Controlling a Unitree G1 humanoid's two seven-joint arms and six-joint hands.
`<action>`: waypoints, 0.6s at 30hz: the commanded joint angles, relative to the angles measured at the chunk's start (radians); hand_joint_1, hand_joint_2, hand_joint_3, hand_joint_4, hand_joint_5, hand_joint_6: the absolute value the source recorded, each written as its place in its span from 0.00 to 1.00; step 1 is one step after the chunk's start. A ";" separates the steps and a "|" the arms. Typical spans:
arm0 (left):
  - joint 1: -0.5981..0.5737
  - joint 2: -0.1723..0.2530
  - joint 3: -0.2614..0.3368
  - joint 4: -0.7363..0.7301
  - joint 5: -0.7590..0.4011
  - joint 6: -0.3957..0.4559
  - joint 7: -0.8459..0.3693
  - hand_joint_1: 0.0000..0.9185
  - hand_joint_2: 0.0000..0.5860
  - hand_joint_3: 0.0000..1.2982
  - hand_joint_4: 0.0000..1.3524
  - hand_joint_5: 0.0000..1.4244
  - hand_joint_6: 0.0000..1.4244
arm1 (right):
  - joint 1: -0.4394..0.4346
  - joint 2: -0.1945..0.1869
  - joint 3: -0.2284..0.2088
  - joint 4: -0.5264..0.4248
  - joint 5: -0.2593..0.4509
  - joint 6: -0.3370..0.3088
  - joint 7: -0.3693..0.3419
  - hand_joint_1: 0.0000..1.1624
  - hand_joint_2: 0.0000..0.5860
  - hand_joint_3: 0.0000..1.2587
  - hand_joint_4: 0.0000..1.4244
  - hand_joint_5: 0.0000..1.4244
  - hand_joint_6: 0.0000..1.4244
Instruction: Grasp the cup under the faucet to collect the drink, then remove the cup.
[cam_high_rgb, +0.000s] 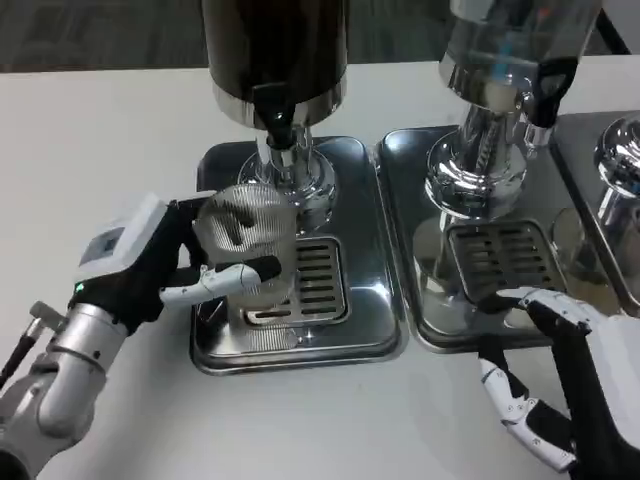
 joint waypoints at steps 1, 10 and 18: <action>-0.043 -0.017 -0.017 0.007 0.008 0.014 -0.015 0.20 0.31 0.41 0.42 0.64 0.88 | 0.024 0.005 -0.006 -0.019 -0.007 0.007 -0.013 0.37 0.76 0.35 0.23 0.22 0.25; -0.065 -0.025 -0.052 0.013 0.014 0.036 -0.068 0.14 0.29 0.33 0.32 0.53 0.85 | 0.036 0.018 0.003 -0.029 -0.014 0.010 -0.010 0.37 0.76 0.35 0.23 0.22 0.25; -0.061 -0.017 -0.050 0.011 -0.004 0.039 -0.138 0.06 0.22 0.24 0.24 0.44 0.73 | 0.033 0.019 0.008 -0.033 -0.012 0.010 0.004 0.37 0.76 0.36 0.23 0.23 0.25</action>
